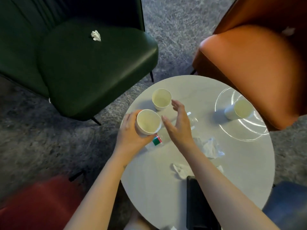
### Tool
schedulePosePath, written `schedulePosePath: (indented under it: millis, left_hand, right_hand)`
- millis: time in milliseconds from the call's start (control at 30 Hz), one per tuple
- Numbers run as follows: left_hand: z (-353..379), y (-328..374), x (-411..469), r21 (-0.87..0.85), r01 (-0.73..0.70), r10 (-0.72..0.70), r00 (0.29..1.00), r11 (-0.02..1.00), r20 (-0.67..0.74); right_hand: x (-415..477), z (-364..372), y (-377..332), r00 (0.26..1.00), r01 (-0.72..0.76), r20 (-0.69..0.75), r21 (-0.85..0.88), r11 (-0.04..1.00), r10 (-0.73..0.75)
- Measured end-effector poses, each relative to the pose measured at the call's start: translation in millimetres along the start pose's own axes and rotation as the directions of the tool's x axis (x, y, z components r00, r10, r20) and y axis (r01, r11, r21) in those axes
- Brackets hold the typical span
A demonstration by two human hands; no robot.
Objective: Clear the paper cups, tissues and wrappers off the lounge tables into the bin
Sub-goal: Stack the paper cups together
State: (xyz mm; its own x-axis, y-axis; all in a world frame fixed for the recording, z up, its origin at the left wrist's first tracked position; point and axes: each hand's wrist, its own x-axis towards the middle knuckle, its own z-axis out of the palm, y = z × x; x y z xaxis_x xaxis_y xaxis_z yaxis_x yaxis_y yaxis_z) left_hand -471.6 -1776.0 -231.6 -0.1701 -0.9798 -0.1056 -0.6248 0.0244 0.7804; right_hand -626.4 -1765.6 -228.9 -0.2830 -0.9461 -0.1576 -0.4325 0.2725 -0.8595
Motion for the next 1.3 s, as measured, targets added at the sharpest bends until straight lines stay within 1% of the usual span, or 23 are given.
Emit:
schedulePosePath:
  millis: [67, 133, 200, 300, 367, 433, 500, 567, 633, 733, 833, 933, 1000, 1033, 1067, 1100, 1167, 1200, 1233, 1267, 1300]
  left_hand:
    - [-7, -15, 22, -0.004, 0.021, -0.021, 1.000, 1.000, -0.002]
    - [-11, -26, 40, 0.007, 0.025, -0.025, 1.000, 1.000, 0.015]
    - [-11, -35, 55, 0.019, 0.027, -0.027, 0.999, 0.999, 0.029]
    - [-5, -45, 69, 0.026, 0.032, -0.033, 0.999, 0.999, 0.039]
    - [-1, -49, 74, 0.027, 0.042, -0.043, 0.997, 0.999, 0.069]
    - [4, -51, 78, 0.026, 0.050, -0.053, 0.994, 0.998, 0.100]
    - [6, -51, 80, 0.028, 0.039, -0.042, 0.994, 0.999, 0.105]
    - [10, -45, 84, 0.019, 0.045, -0.047, 0.993, 0.999, 0.113]
    - [17, -36, 89, 0.012, 0.064, -0.065, 0.988, 0.998, 0.138]
    - [33, -13, 97, 0.011, 0.025, -0.027, 0.982, 1.000, 0.186]
    - [44, 4, 102, -0.033, -0.064, 0.069, 0.978, 0.997, 0.196]
    - [59, 23, 105, -0.001, -0.140, 0.136, 0.961, 0.990, 0.240]
    - [68, 35, 106, 0.006, -0.167, 0.160, 0.953, 0.986, 0.256]
    - [73, 40, 106, 0.008, -0.172, 0.163, 0.950, 0.985, 0.265]
    - [76, 44, 106, 0.008, -0.172, 0.163, 0.948, 0.985, 0.274]
    - [79, 47, 106, 0.000, -0.173, 0.166, 0.944, 0.985, 0.285]
    - [85, 52, 105, -0.024, -0.181, 0.180, 0.933, 0.983, 0.310]
    - [88, 54, 105, -0.031, -0.192, 0.192, 0.926, 0.981, 0.325]
    - [90, 56, 104, -0.034, -0.208, 0.207, 0.918, 0.978, 0.337]
    - [93, 59, 103, -0.035, -0.223, 0.221, 0.911, 0.974, 0.347]
    - [96, 61, 102, -0.039, -0.234, 0.232, 0.906, 0.972, 0.354]
  right_hand:
    - [25, 12, 9, 0.998, -0.028, -0.052, -0.078, 0.997, 0.024]
    - [45, 23, 18, 0.996, -0.062, -0.074, -0.131, 0.989, 0.053]
    - [61, 33, 28, 0.994, -0.082, -0.079, -0.164, 0.983, 0.070]
    - [77, 46, 38, 0.996, -0.071, -0.068, -0.208, 0.976, 0.058]
    - [82, 51, 40, 0.993, -0.086, -0.093, -0.212, 0.973, 0.068]
    - [84, 49, 37, 0.989, -0.105, -0.125, -0.169, 0.980, 0.084]
    - [82, 41, 28, 0.983, -0.090, -0.167, -0.061, 0.994, 0.079]
    - [77, 30, 15, 0.975, -0.034, -0.217, 0.070, 0.997, 0.048]
    - [70, 17, 2, 0.974, 0.003, -0.225, 0.136, 0.991, 0.027]
    - [60, 0, -6, 0.987, -0.004, -0.161, 0.144, 0.990, 0.027]
    - [54, -8, -4, 0.995, -0.024, -0.095, 0.042, 0.999, 0.028]
    - [48, -23, 7, 0.997, -0.070, -0.027, -0.038, 0.997, 0.069]
    - [46, -35, 16, 0.994, -0.099, -0.033, 0.019, 0.995, 0.100]
    - [46, -42, 21, 0.988, -0.114, -0.093, 0.067, 0.991, 0.120]
    - [47, -50, 26, 0.968, -0.130, -0.200, 0.111, 0.985, 0.150]
    - [48, -59, 34, 0.922, -0.148, -0.340, 0.135, 0.980, 0.186]
    - [51, -80, 55, 0.763, -0.240, -0.601, 0.079, 0.967, 0.239]
    - [52, -91, 66, 0.691, -0.312, -0.680, 0.024, 0.950, 0.244]
    - [53, -101, 78, 0.642, -0.384, -0.727, -0.030, 0.923, 0.243]
    - [54, -110, 89, 0.615, -0.445, -0.749, -0.071, 0.893, 0.247]
    - [54, -117, 100, 0.605, -0.489, -0.754, -0.097, 0.867, 0.256]
